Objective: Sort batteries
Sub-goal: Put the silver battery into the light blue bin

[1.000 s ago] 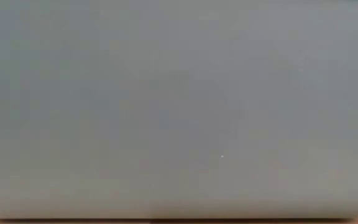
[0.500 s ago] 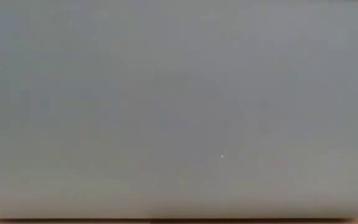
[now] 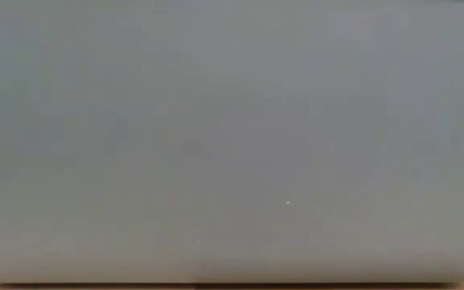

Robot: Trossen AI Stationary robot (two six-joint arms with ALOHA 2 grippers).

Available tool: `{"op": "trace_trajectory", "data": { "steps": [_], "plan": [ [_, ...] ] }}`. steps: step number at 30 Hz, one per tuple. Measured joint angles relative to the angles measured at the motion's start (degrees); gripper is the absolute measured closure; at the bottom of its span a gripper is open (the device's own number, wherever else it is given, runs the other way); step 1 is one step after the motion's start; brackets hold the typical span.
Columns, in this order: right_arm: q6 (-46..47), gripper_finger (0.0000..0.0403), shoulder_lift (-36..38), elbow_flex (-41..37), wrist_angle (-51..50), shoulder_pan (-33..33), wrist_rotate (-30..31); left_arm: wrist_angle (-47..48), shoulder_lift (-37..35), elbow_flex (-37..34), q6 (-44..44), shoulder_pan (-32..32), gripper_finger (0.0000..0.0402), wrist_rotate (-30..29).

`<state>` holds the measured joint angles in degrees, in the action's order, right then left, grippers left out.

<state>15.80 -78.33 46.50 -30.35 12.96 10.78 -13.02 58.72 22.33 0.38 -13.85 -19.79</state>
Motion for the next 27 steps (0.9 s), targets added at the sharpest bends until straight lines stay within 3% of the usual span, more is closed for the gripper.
{"op": "trace_trajectory", "data": {
  "steps": [10, 19, 27],
  "plan": [
    [-4.74, 0.0353, 4.46, 0.04, 5.1, -2.1, 5.76, 0.0, 0.0, 0.0, -0.02, 0.0, 0.029, -0.02],
    [-10.85, 0.0352, 4.99, 0.09, 13.43, -8.99, 12.44, 0.02, 0.0, 0.0, -0.22, 0.02, 0.029, -0.02],
    [-11.5, 0.0301, 4.99, 0.11, 15.41, -19.09, 12.59, 0.02, 0.02, 0.0, -0.61, 0.02, 0.029, -0.04]
  ]
}}
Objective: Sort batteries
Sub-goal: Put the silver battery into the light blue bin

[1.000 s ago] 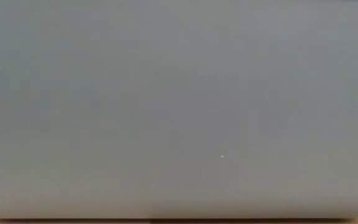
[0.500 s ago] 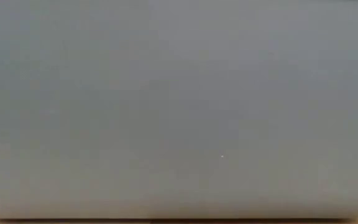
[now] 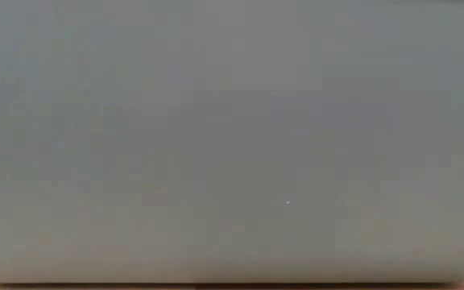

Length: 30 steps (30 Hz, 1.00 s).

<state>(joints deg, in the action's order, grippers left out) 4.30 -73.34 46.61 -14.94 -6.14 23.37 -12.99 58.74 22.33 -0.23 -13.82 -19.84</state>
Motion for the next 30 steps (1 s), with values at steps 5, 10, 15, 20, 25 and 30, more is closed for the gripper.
{"op": "trace_trajectory", "data": {
  "steps": [5, 10, 15, 20, 25, 30],
  "plan": [
    [-0.66, 0.0253, 0.0, 0.0, 0.07, -2.94, -0.32, 0.0, 0.0, -0.01, -0.07, 0.0, 0.029, 0.0],
    [-2.15, 0.0228, -0.02, 0.0, 0.91, -2.27, -0.55, 0.0, 0.0, 0.0, -0.07, 0.09, 0.029, -0.01],
    [-3.47, 0.0233, -0.02, 0.0, 2.96, -0.25, -0.75, 0.0, 0.0, 0.0, -0.07, 0.11, 0.029, -0.02],
    [-3.69, 0.0243, -0.02, 0.0, 6.31, 2.89, -0.89, -0.13, 0.0, 0.0, -0.12, 0.34, 0.029, -0.55],
    [-3.88, 0.0245, -0.04, 0.0, 9.48, 6.28, -0.89, -0.15, 0.16, -0.01, -1.81, 2.21, 0.029, -0.81],
    [-3.94, 0.0246, -0.04, 0.02, 12.04, 9.47, -0.89, 0.01, 1.29, -0.02, -3.78, 3.89, 0.029, -0.79]
  ]
}}
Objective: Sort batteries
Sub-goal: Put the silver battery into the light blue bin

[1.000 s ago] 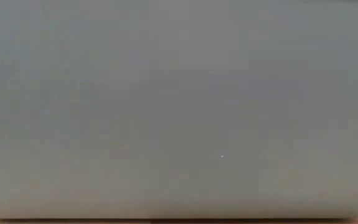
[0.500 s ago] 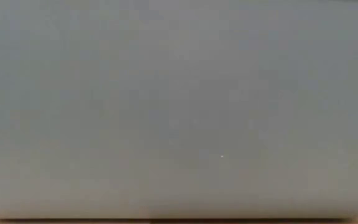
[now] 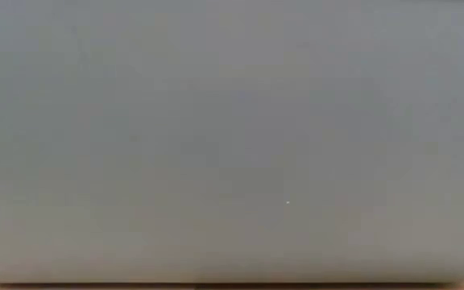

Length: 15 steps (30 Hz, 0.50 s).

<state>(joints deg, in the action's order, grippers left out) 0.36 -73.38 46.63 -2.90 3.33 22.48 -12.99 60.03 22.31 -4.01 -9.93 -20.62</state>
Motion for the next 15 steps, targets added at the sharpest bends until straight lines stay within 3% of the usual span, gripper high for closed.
{"op": "trace_trajectory", "data": {
  "steps": [15],
  "plan": [
    [-7.33, 0.0246, -0.02, -0.01, 9.63, 10.18, 0.04, -2.13, 6.45, -0.04, -5.89, 4.47, 0.029, 0.03]
  ]
}}
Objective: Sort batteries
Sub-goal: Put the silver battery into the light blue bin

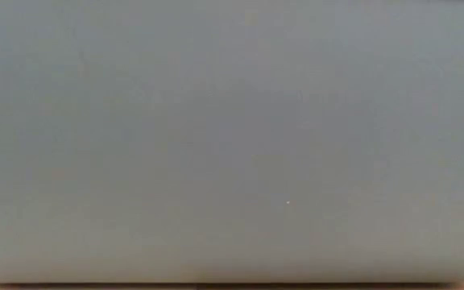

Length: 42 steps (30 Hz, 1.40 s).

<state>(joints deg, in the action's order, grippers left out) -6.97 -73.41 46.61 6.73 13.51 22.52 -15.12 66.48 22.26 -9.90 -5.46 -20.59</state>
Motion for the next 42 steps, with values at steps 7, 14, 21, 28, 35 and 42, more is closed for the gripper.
{"op": "trace_trajectory", "data": {
  "steps": [7, 14, 21, 28, 35, 42],
  "plan": [
    [-8.07, 0.0246, 0.0, 0.02, 12.35, 1.82, 0.03, -2.66, 0.21, 0.02, -4.71, 2.58, 0.029, 0.03],
    [-10.23, 0.0246, 0.0, 0.02, 14.28, 1.78, 0.08, -2.31, 0.21, 0.04, -9.9, 4.96, 0.029, -1.92],
    [-9.03, 0.0246, 0.0, 0.02, 12.69, 2.1, 0.09, 0.06, 0.26, 1.55, -8.37, 5.94, 0.0265, -3.17],
    [-9.02, 0.0246, 0.0, 0.02, 11.46, 2.22, 0.09, 4.14, 0.29, 1.62, -7.19, 6.88, 0.0209, -3.98],
    [-9.02, 0.0246, 0.0, 0.02, 11.29, 2.22, 0.09, 3.35, 1.51, 1.66, -6.83, 7.62, 0.0196, -4.09],
    [-8.98, 0.0246, 0.0, 0.02, 11.44, 2.22, 0.09, -1.54, 9.76, 1.66, -9.24, 8.59, 0.0196, -4.09]
  ]
}}
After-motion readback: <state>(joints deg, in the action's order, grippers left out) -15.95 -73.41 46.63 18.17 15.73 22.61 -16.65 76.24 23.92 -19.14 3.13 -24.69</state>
